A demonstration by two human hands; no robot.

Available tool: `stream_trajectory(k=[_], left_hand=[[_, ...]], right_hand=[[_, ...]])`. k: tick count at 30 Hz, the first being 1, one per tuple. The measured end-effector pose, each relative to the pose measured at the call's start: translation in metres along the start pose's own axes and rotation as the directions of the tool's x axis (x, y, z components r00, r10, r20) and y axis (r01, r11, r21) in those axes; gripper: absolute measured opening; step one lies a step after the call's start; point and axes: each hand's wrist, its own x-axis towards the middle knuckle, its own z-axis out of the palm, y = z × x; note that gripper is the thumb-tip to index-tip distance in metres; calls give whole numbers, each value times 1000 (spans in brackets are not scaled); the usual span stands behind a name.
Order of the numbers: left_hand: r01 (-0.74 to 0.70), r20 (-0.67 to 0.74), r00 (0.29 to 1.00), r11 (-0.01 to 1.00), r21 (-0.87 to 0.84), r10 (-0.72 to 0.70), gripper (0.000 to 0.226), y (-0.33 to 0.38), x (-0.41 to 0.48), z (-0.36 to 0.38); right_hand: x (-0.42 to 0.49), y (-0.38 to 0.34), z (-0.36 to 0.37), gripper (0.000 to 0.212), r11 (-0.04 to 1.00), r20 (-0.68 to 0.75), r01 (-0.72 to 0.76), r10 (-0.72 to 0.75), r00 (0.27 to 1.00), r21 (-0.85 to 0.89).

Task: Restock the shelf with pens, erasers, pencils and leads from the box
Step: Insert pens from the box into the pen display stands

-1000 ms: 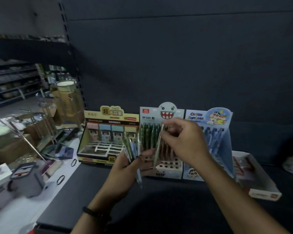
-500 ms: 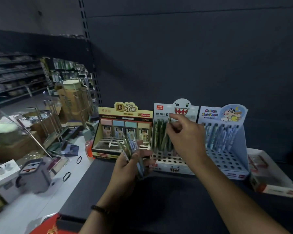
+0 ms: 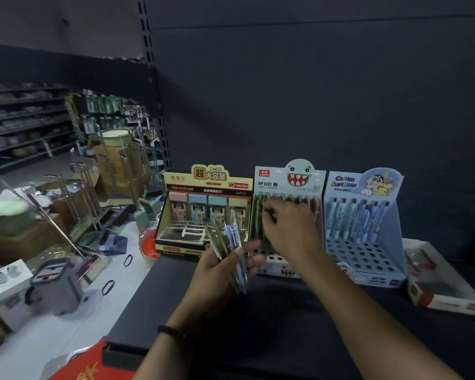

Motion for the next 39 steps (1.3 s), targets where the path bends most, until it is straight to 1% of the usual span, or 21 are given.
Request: stream_trajectory(k=[3, 5, 7, 9, 11, 15, 16, 18, 19, 21, 23, 26, 29, 31, 33, 36, 39], left_hand=[[21, -7, 1000, 997, -79, -21, 25, 0, 1, -2], [38, 19, 999, 989, -142, -35, 24, 0, 1, -1], [47, 58, 998, 983, -178, -37, 26, 0, -2, 6], [35, 94, 995, 989, -145, -22, 27, -1, -4, 16], [18, 130, 991, 995, -95, -6, 27, -3, -4, 28], [16, 205, 979, 997, -74, 0, 26, -5, -3, 44], [18, 224, 975, 996, -82, 1, 27, -4, -2, 46], [-27, 240, 970, 999, -36, 35, 30, -5, -2, 48], [-71, 217, 974, 997, 12, 67, 31, -7, -1, 46], [-151, 117, 984, 980, 126, 137, 31, -10, 4, 38], [-161, 46, 987, 970, 179, 155, 32, -17, 13, 25], [-60, 17, 998, 994, 91, 59, 30, -25, 21, 17], [14, -4, 1000, 1000, -9, -14, 22, -27, 20, 15], [5, 3, 1000, 1000, -16, -5, 19, -26, 19, 15], [-29, 19, 999, 999, 44, 28, 19, -25, 16, 16], [-82, 69, 995, 988, 132, 73, 10, -22, 8, 18], [-75, 83, 994, 991, 113, 66, 23, -20, 3, 19]], right_hand=[[2, -1, -9, 26, 1000, -3, 0, 0, 1000, 17], [-5, 0, -17, 29, 993, -43, 12, -8, 999, 117], [-11, 5, -25, 27, 967, -38, 22, -12, 999, 254], [-14, 14, -32, 26, 929, 52, -11, -10, 999, 370], [-15, 22, -38, 29, 900, 114, -31, -21, 993, 436], [-19, 30, -52, 28, 816, 136, -86, 10, 991, 571], [-19, 32, -55, 28, 803, 117, -86, 20, 993, 589], [-17, 38, -62, 30, 818, 4, -46, 53, 999, 573], [-15, 42, -64, 31, 822, -63, -29, 79, 995, 569], [-11, 52, -68, 31, 818, -160, -11, 125, 979, 575], [-9, 57, -66, 29, 839, -199, -2, 132, 971, 544], [-9, 57, -53, 26, 888, -238, 12, 110, 965, 459], [-8, 53, -41, 27, 934, -286, 34, 74, 955, 355], [-5, 51, -36, 28, 958, -294, 31, 57, 954, 286], [-3, 49, -33, 28, 959, -259, 11, 66, 964, 284], [-2, 45, -28, 27, 973, -238, 15, 41, 970, 232], [-1, 42, -23, 24, 985, -200, 6, 28, 979, 170]])
